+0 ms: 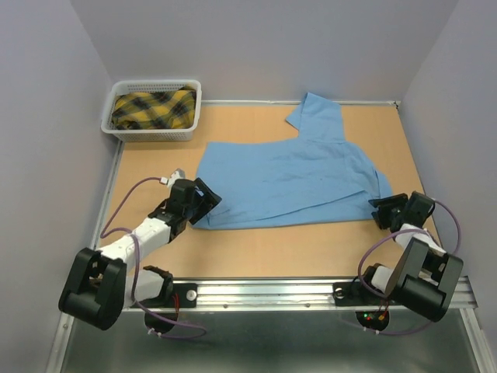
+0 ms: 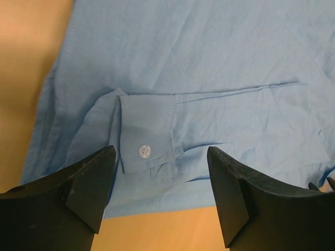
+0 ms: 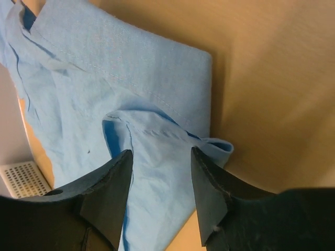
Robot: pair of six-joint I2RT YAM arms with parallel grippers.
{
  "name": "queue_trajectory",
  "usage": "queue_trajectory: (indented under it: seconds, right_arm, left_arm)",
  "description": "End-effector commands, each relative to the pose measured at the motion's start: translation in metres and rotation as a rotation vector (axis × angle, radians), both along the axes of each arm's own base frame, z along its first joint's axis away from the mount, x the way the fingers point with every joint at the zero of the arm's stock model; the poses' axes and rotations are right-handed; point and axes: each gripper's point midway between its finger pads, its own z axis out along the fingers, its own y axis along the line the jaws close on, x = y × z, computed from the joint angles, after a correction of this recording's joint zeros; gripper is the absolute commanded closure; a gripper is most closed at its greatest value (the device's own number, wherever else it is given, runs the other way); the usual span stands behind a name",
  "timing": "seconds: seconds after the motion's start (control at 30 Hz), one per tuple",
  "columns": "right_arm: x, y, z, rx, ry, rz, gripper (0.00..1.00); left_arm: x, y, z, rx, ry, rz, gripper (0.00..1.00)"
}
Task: Fold and stack the long sleeve shirts
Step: Fold the shirt
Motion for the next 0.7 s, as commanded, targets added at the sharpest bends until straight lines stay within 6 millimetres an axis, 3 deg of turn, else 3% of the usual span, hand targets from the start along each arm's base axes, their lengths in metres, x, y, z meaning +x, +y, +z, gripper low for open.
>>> queue_trajectory:
  seconds: [0.0, 0.1, 0.23, 0.37, 0.67]
  right_arm:
    - [0.004, -0.009, 0.025, -0.063, -0.026, 0.007, 0.46]
    - [0.015, -0.005, 0.057, -0.093, -0.116, 0.067, 0.46]
    - [0.019, 0.015, 0.08, -0.073, -0.206, 0.187, 0.45]
    - [0.013, 0.032, 0.079, -0.031, -0.227, 0.264, 0.45]
    - [0.008, 0.046, 0.064, 0.034, -0.203, 0.33, 0.45]
  left_arm:
    - [0.0, 0.026, 0.03, 0.089, -0.069, 0.067, 0.18]
    - [-0.006, 0.024, 0.039, 0.066, -0.094, 0.044, 0.18]
    - [-0.017, 0.003, 0.046, -0.028, -0.111, -0.053, 0.19]
    - [-0.021, -0.003, 0.034, -0.063, -0.097, -0.066, 0.2]
    - [-0.03, -0.001, -0.009, -0.06, 0.004, -0.041, 0.22]
